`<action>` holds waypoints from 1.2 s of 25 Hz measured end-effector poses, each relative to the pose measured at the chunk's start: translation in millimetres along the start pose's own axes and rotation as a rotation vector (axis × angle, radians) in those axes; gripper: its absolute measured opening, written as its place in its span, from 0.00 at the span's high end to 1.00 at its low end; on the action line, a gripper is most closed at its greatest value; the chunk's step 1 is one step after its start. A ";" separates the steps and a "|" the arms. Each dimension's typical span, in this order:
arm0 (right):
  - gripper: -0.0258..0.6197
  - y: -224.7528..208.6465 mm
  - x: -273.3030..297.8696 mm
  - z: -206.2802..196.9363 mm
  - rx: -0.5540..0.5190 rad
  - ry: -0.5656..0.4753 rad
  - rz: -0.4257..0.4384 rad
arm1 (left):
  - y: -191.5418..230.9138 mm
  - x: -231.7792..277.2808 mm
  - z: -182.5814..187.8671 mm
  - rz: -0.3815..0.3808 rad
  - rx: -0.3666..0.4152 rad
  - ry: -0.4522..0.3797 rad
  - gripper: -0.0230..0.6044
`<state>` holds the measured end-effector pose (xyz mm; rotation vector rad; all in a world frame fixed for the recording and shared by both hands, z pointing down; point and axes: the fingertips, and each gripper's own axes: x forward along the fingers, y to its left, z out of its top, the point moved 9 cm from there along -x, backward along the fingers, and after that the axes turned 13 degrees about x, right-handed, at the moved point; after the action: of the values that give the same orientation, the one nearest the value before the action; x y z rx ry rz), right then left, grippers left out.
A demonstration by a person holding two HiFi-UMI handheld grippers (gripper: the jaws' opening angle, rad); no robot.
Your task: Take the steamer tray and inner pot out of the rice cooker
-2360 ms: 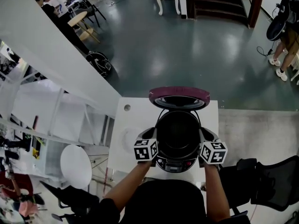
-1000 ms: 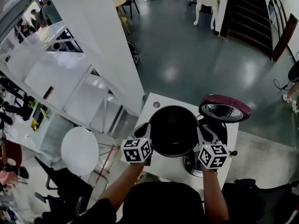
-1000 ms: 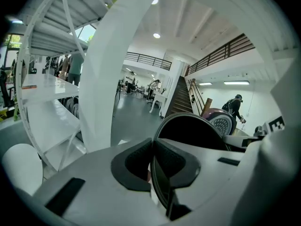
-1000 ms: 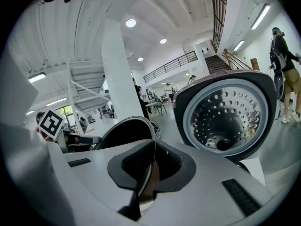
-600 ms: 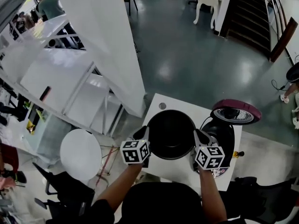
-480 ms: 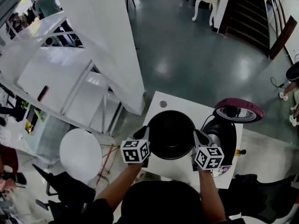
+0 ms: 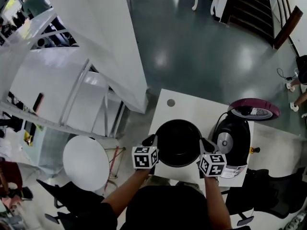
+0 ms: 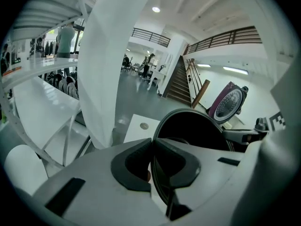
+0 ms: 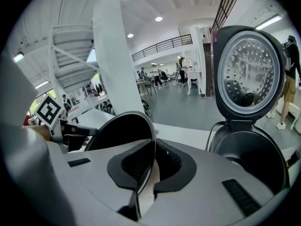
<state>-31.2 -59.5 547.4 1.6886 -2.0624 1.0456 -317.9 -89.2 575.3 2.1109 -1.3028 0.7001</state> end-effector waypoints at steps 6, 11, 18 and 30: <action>0.93 -7.8 24.0 -21.9 0.017 0.056 -0.058 | 10.1 26.5 -16.8 -0.019 0.014 0.065 0.92; 0.93 -14.5 35.2 -39.7 0.057 0.098 -0.089 | 15.5 41.2 -26.1 -0.046 0.010 0.116 0.92; 0.93 -25.1 44.6 -56.8 0.083 0.145 -0.134 | 15.6 59.7 -35.4 -0.074 0.019 0.167 0.92; 0.92 -33.9 65.7 -79.0 0.061 0.219 -0.165 | 19.6 83.5 -41.0 -0.065 0.068 0.200 0.92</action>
<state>-35.6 -56.1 655.4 1.6584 -1.7414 1.1910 -308.8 -119.8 664.8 2.0662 -1.1117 0.9138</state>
